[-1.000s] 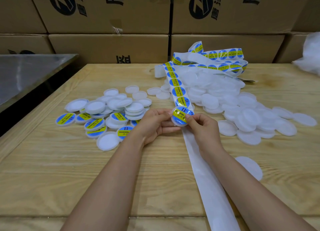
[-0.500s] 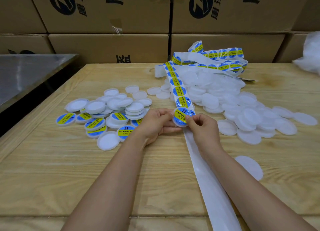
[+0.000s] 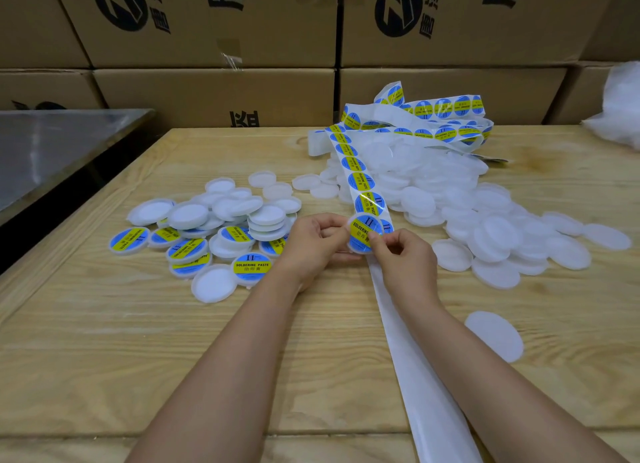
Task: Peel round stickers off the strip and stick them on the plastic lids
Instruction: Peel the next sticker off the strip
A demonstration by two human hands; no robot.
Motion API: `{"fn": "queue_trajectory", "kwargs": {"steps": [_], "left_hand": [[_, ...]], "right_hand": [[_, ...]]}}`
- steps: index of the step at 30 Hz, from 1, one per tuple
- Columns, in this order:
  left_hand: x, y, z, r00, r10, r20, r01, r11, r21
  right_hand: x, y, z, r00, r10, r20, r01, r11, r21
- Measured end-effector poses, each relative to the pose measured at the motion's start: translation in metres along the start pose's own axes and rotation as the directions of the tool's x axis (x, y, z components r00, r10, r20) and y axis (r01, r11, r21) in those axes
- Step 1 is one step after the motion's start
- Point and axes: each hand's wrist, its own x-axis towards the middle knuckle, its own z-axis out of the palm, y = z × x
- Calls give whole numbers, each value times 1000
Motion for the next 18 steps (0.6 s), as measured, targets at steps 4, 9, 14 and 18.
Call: {"fn": "queue_trajectory", "kwargs": {"steps": [4,9,14,18], "left_hand": [[1,-1,-1,999,35,-19,-34,999,38],[-1,0,-3,996,84,11,-85,994,68],[-1,-2,3,985,163,-58,-150,972,180],[-1,-2,6,976,197,-92,-173,959,223]], "right_hand": [[-1,-1,-1,999,34,-34,-33,998,51],[-2,-3,-2,998,27,-50,-24,997,74],[-4,-5,-1,998,11,-62,-8,999,51],[-5,-6,-1,996,-10,-94,15,999,51]]}}
